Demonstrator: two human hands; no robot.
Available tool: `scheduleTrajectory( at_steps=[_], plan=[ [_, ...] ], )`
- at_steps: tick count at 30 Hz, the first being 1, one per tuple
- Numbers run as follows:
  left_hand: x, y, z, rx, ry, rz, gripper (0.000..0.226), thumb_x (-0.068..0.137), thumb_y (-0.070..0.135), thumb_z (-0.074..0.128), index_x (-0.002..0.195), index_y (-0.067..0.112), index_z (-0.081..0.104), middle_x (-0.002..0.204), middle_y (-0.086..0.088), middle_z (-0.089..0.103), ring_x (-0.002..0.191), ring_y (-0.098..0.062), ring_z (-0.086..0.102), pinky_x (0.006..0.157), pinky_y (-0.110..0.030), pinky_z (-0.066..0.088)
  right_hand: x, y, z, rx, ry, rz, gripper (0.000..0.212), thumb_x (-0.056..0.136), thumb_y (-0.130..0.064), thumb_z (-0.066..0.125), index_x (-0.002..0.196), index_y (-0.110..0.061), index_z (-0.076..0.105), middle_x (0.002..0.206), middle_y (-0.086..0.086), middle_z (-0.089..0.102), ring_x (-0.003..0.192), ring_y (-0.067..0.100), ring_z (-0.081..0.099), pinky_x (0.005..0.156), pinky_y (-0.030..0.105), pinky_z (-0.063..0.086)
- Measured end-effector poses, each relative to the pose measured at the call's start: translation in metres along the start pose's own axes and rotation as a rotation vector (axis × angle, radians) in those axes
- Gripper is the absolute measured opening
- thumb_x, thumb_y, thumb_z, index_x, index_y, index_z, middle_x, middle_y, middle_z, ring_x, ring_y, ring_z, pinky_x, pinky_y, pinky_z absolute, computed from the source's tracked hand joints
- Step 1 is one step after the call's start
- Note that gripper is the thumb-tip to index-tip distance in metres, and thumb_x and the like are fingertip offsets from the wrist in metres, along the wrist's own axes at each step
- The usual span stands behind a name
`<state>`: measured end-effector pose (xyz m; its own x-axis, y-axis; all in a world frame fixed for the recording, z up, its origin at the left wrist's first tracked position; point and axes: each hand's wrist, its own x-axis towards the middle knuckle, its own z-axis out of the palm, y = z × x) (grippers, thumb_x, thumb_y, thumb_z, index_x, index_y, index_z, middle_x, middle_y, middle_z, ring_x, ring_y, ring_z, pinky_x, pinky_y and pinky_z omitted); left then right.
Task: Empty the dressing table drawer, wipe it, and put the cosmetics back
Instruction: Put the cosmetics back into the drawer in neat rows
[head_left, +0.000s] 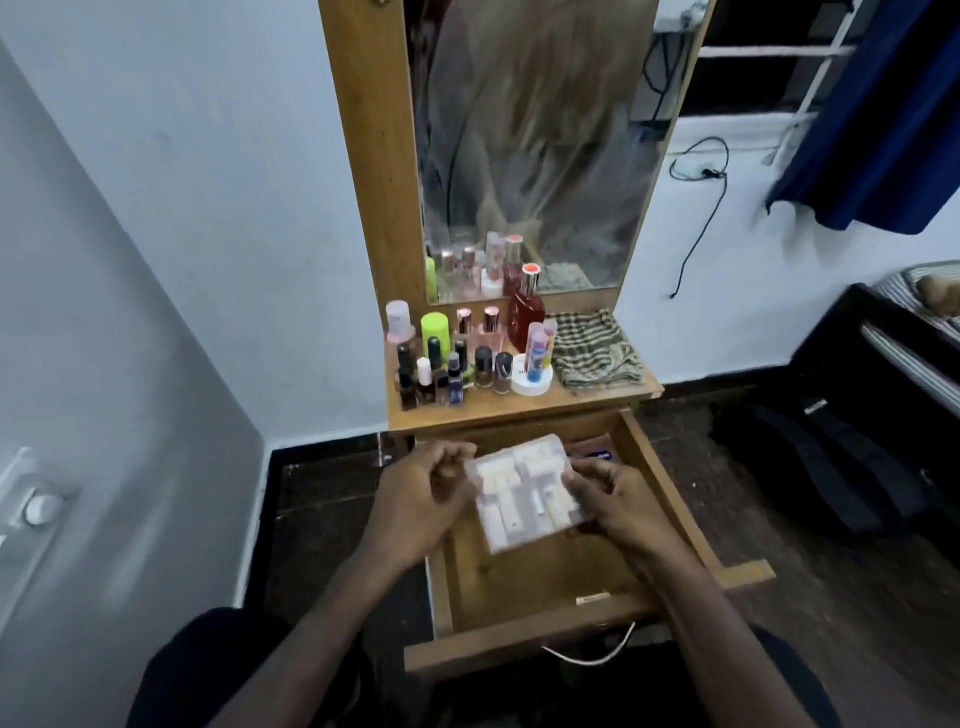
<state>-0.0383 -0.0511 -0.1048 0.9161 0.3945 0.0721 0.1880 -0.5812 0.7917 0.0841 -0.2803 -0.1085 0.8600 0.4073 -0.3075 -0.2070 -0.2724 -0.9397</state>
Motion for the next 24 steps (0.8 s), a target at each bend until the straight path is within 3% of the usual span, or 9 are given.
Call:
scheduleTrajectory(
  at_steps=[4, 8, 11, 13, 16, 19, 21, 24],
  plan=[
    [-0.002, -0.033, 0.02, 0.523, -0.103, 0.164, 0.062, 0.088, 0.074, 0.06, 0.139, 0.038, 0.061, 0.139, 0.019, 0.061, 0.132, -0.011, 0.042, 0.107, -0.042, 0.044, 0.032, 0.024, 0.002, -0.156, -0.001, 0.126, 0.028, 0.101, -0.016, 0.069, 0.126, -0.004, 0.068, 0.109, 0.014, 0.077, 0.091, 0.032, 0.078, 0.071, 0.047, 0.066],
    [0.008, -0.031, 0.022, 0.578, -0.079, 0.105, 0.082, 0.081, 0.084, 0.059, 0.148, 0.038, 0.054, 0.145, 0.019, 0.055, 0.14, -0.012, 0.029, 0.111, -0.042, 0.033, 0.052, 0.025, 0.013, -0.091, -0.009, 0.18, 0.018, 0.1, -0.015, 0.069, 0.117, -0.011, 0.066, 0.107, 0.01, 0.076, 0.086, 0.024, 0.078, 0.065, 0.044, 0.067],
    [0.008, -0.023, 0.028, 0.682, -0.11, 0.106, 0.09, 0.077, 0.089, 0.056, 0.15, 0.037, 0.054, 0.149, 0.02, 0.051, 0.143, -0.013, 0.026, 0.112, -0.044, 0.031, 0.067, 0.029, 0.027, -0.099, -0.019, 0.22, 0.022, 0.098, -0.017, 0.073, 0.114, -0.005, 0.063, 0.104, 0.015, 0.078, 0.084, 0.03, 0.08, 0.074, 0.057, 0.065],
    [0.009, -0.018, 0.033, 0.763, -0.136, 0.101, 0.089, 0.076, 0.086, 0.059, 0.148, 0.034, 0.056, 0.153, 0.018, 0.05, 0.145, -0.016, 0.026, 0.111, -0.046, 0.031, 0.07, 0.029, 0.037, -0.106, -0.032, 0.247, 0.021, 0.098, -0.016, 0.072, 0.112, -0.006, 0.061, 0.101, 0.016, 0.077, 0.083, 0.033, 0.08, 0.076, 0.059, 0.064],
    [0.012, -0.013, 0.04, 0.863, -0.136, 0.079, 0.079, 0.078, 0.075, 0.068, 0.143, 0.031, 0.06, 0.149, 0.012, 0.054, 0.144, -0.02, 0.031, 0.108, -0.049, 0.03, 0.066, 0.028, 0.045, -0.171, -0.037, 0.199, 0.016, 0.099, -0.011, 0.07, 0.113, -0.008, 0.063, 0.109, 0.013, 0.073, 0.091, 0.029, 0.077, 0.073, 0.051, 0.067],
    [0.013, -0.011, 0.043, 0.917, -0.112, 0.041, 0.062, 0.081, 0.058, 0.074, 0.134, 0.027, 0.065, 0.141, 0.007, 0.061, 0.141, -0.023, 0.037, 0.106, -0.049, 0.032, 0.06, 0.024, 0.044, -0.278, -0.079, 0.121, 0.022, 0.1, -0.01, 0.067, 0.122, -0.012, 0.069, 0.118, 0.006, 0.073, 0.101, 0.02, 0.073, 0.082, 0.046, 0.066],
    [0.013, -0.009, 0.044, 0.95, -0.113, 0.014, 0.057, 0.081, 0.052, 0.075, 0.13, 0.025, 0.066, 0.138, 0.004, 0.062, 0.14, -0.023, 0.039, 0.105, -0.05, 0.031, 0.057, 0.022, 0.041, -0.448, -0.136, 0.046, 0.028, 0.103, -0.015, 0.063, 0.13, -0.017, 0.069, 0.126, 0.0, 0.072, 0.111, 0.013, 0.068, 0.095, 0.036, 0.06],
    [0.011, -0.005, 0.047, 0.951, -0.129, -0.009, 0.055, 0.086, 0.048, 0.072, 0.135, 0.025, 0.063, 0.142, 0.004, 0.058, 0.144, -0.023, 0.035, 0.107, -0.051, 0.029, 0.054, 0.021, 0.038, -0.671, -0.177, -0.072, 0.034, 0.105, -0.022, 0.059, 0.138, -0.019, 0.066, 0.134, -0.002, 0.07, 0.119, 0.013, 0.063, 0.095, 0.025, 0.047]
  ],
)
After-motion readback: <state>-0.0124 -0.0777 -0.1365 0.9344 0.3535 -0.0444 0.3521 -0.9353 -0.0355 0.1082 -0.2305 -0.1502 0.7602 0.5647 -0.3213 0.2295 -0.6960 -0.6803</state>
